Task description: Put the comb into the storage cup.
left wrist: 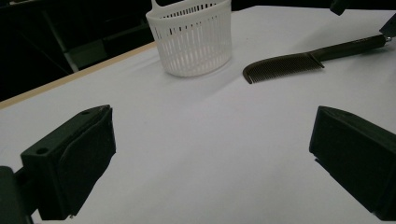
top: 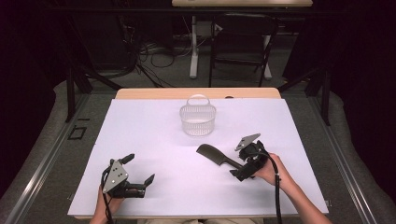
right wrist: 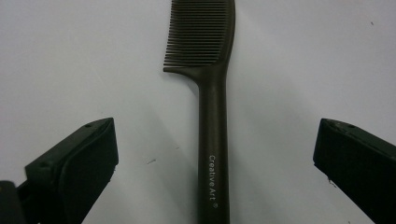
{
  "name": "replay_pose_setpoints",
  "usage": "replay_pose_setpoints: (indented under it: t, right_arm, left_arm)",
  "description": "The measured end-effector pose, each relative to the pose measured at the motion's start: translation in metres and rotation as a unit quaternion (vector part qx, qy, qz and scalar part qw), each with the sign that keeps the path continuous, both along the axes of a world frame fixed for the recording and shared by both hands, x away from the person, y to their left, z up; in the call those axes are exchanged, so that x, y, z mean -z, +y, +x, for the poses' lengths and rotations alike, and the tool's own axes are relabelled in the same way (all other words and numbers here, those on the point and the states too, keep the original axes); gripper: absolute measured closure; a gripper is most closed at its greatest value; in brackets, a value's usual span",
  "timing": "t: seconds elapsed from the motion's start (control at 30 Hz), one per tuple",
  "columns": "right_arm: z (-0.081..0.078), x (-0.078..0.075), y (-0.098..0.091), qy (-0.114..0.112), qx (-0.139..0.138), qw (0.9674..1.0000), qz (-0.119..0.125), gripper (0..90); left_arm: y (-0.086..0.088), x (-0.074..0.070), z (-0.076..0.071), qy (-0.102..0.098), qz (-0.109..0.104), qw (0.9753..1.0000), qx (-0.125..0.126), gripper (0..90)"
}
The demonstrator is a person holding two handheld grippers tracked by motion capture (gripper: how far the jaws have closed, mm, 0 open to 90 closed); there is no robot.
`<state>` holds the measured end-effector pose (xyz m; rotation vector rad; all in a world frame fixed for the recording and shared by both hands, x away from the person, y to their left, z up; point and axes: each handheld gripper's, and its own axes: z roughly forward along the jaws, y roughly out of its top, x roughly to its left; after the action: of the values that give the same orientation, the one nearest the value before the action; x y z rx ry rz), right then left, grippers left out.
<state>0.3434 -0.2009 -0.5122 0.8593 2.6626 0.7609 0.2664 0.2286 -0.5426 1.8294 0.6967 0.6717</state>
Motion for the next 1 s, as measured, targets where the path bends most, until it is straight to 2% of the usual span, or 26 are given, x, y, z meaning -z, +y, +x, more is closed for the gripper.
replay_pose_setpoints:
  t: [0.3, 0.6, 0.8, 0.93, 1.0]
  right_arm:
    - [0.003, 0.001, 0.007, 0.009, -0.005, 0.9999, -0.011, 0.1]
    - [0.006, 0.004, 0.013, 0.032, -0.009, 0.9990, -0.030, 1.7]
    - [0.008, 0.006, 0.016, 0.034, -0.012, 0.9988, -0.034, 2.1]
    - [0.008, 0.006, 0.018, 0.038, -0.007, 0.9986, -0.037, 6.1]
    - [0.009, 0.007, 0.018, 0.035, -0.014, 0.9984, -0.041, 9.2]
  left_arm:
    - [0.000, 0.000, 0.000, 0.001, -0.001, 1.0000, 0.002, 0.7]
    - [0.000, 0.000, 0.000, 0.001, 0.000, 1.0000, 0.001, 0.5]
    - [0.000, 0.000, 0.000, 0.001, 0.000, 1.0000, 0.002, 0.5]
    - [0.000, 0.000, 0.000, 0.000, -0.001, 1.0000, 0.003, 0.5]
    - [0.000, 0.000, 0.000, -0.001, -0.001, 1.0000, 0.002, 0.5]
